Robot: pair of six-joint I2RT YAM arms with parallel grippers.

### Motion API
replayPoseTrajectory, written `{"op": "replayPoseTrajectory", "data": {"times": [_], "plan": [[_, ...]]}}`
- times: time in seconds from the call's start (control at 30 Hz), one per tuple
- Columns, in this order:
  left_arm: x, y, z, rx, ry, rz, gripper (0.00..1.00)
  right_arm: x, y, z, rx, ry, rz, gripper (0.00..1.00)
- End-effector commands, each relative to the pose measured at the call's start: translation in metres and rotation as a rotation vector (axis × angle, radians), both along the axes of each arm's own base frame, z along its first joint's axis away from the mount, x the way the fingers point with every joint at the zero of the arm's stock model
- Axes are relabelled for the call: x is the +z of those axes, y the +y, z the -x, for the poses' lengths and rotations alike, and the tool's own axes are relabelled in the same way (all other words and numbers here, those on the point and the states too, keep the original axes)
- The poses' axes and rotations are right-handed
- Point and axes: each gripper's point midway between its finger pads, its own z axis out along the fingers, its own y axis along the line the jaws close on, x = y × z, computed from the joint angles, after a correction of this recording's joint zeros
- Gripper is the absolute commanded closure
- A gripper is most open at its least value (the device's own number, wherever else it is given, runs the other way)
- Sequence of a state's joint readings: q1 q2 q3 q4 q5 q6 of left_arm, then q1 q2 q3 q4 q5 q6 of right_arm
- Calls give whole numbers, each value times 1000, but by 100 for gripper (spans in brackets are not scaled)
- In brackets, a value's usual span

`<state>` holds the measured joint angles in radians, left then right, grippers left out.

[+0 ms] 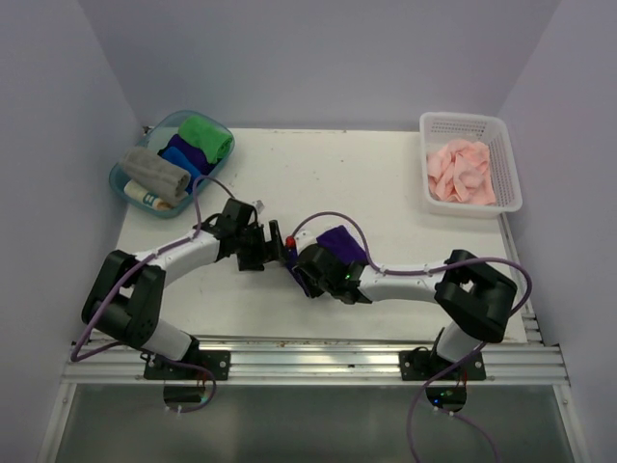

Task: Roll the towels
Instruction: Roll the towel

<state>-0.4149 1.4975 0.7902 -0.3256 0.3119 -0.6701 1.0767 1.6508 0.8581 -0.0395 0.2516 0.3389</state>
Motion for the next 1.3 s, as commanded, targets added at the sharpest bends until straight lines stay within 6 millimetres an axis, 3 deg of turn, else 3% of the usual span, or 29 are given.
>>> {"op": "replayPoseTrajectory", "data": {"times": [0.0,0.53,0.63,0.67,0.73,0.77,0.87,0.9,1.1,1.27], "plan": [[15,-23,-9,-23,-67,136,9,8,13,11,36,87,-151,100],[-16,-41,-25,40,-26,136,26,10,4,9,24,114,-187,100],[-23,-44,-27,44,1,115,39,12,3,9,26,110,-180,100],[-25,-45,-26,45,10,111,49,13,2,8,24,106,-175,100],[-23,-44,-26,59,14,106,59,19,2,6,20,100,-166,100],[-22,-43,-25,66,19,102,69,23,1,8,21,99,-155,85],[-17,-41,-24,82,24,91,84,43,3,7,17,32,-124,47],[-16,-41,-24,83,26,88,86,47,1,3,0,4,-106,43],[-5,-42,-22,87,26,97,96,50,5,-7,-20,-72,-2,40],[-4,-41,-19,90,36,85,96,50,19,-9,-2,-138,89,41]]}}
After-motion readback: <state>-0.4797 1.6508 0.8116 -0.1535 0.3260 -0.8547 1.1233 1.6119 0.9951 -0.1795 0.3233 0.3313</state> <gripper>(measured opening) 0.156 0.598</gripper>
